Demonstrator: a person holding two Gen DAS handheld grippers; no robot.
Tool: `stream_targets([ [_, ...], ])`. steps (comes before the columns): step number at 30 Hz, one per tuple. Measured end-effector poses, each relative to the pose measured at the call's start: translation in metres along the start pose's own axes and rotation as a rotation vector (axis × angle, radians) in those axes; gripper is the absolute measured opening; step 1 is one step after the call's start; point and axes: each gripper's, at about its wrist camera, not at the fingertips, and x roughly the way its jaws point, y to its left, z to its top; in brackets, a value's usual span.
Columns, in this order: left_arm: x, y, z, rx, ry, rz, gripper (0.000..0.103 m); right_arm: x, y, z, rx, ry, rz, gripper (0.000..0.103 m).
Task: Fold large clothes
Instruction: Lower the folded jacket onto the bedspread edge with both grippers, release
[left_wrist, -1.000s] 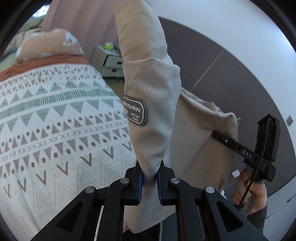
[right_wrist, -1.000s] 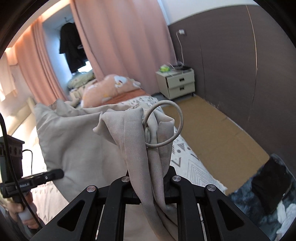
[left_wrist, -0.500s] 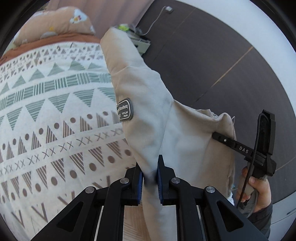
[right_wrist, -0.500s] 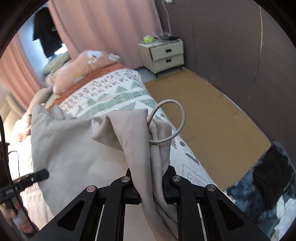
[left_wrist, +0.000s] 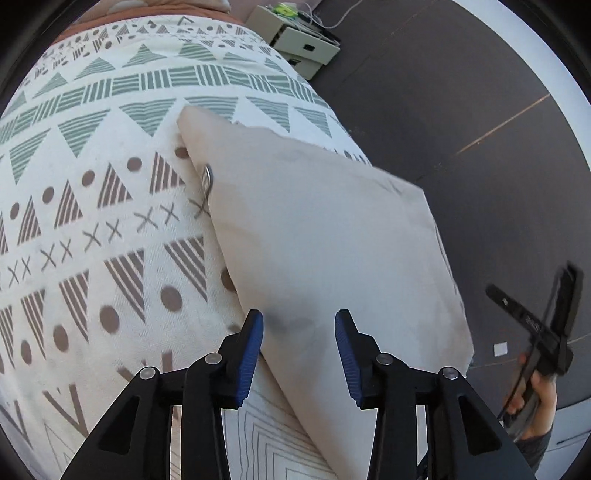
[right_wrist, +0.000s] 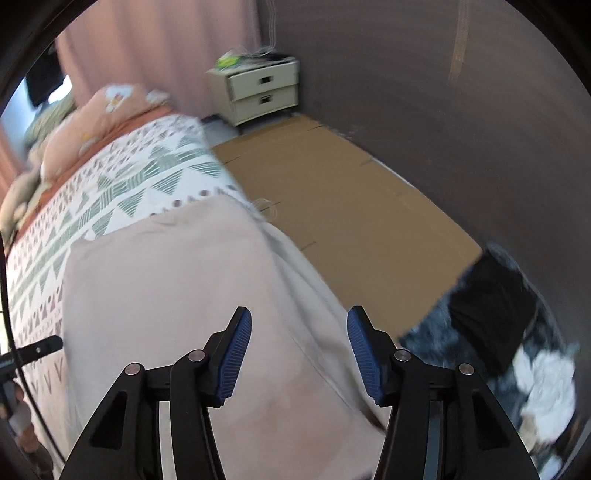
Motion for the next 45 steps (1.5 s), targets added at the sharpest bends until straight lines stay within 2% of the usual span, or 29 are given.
stream_targets([
  [5, 0.006, -0.005, -0.015, 0.003, 0.035, -0.004, 0.043, -0.012, -0.052, -0.047, 0.171, 0.013, 0.032, 0.054],
  [7, 0.009, -0.008, -0.021, 0.016, 0.036, -0.006, 0.052, -0.009, -0.065, -0.062, 0.228, 0.032, 0.049, 0.054],
  [9, 0.011, -0.011, -0.028, 0.024, 0.043, -0.012, 0.055, -0.001, -0.079, -0.079, 0.294, 0.053, 0.093, 0.054],
  [15, 0.016, -0.014, -0.047, 0.024, 0.073, -0.015, 0.055, 0.046, -0.081, -0.102, 0.425, 0.107, 0.235, 0.054],
  [17, 0.019, -0.015, -0.052, 0.042, 0.08, -0.01, 0.055, 0.06, -0.081, -0.101, 0.458, 0.108, 0.284, 0.045],
  [18, 0.02, -0.015, -0.054, 0.047, 0.082, -0.008, 0.055, 0.063, -0.082, -0.099, 0.47, 0.1, 0.286, 0.025],
  [19, 0.02, -0.015, -0.055, 0.048, 0.084, -0.01, 0.055, 0.062, -0.081, -0.098, 0.473, 0.084, 0.28, 0.019],
  [21, 0.022, -0.015, -0.056, 0.046, 0.084, -0.015, 0.055, 0.053, -0.079, -0.087, 0.448, 0.022, 0.266, 0.011],
  [24, 0.023, -0.02, -0.06, 0.054, 0.08, -0.024, 0.055, 0.044, -0.079, -0.072, 0.429, -0.027, 0.221, 0.009],
  [26, 0.028, -0.024, -0.058, 0.061, 0.077, -0.027, 0.055, 0.046, -0.084, -0.065, 0.448, -0.028, 0.206, 0.009],
  [29, 0.033, -0.025, -0.058, 0.054, 0.083, -0.028, 0.055, 0.055, -0.09, -0.068, 0.499, 0.021, 0.18, 0.011],
  [30, 0.034, -0.025, -0.059, 0.054, 0.081, -0.026, 0.055, 0.055, -0.091, -0.07, 0.508, 0.028, 0.17, 0.018],
  [32, 0.035, -0.025, -0.059, 0.059, 0.08, -0.029, 0.055, 0.053, -0.093, -0.078, 0.516, 0.034, 0.164, 0.039],
  [33, 0.035, -0.024, -0.06, 0.059, 0.081, -0.031, 0.056, 0.053, -0.095, -0.083, 0.524, 0.032, 0.181, 0.058],
  [34, 0.035, -0.023, -0.06, 0.057, 0.084, -0.032, 0.057, 0.055, -0.097, -0.088, 0.537, 0.036, 0.199, 0.071],
  [35, 0.034, -0.02, -0.06, 0.051, 0.085, -0.032, 0.058, 0.058, -0.1, -0.094, 0.557, 0.045, 0.216, 0.073],
  [40, 0.038, -0.018, -0.063, 0.037, 0.084, -0.044, 0.06, 0.086, -0.099, -0.119, 0.657, 0.124, 0.376, 0.073],
  [42, 0.04, -0.017, -0.064, 0.031, 0.089, -0.051, 0.06, 0.09, -0.096, -0.121, 0.665, 0.114, 0.419, 0.072],
  [44, 0.041, -0.017, -0.064, 0.025, 0.09, -0.059, 0.061, 0.089, -0.09, -0.119, 0.646, 0.087, 0.45, 0.055],
  [45, 0.043, -0.016, -0.063, 0.024, 0.092, -0.063, 0.061, 0.088, -0.09, -0.116, 0.641, 0.081, 0.444, 0.04],
])
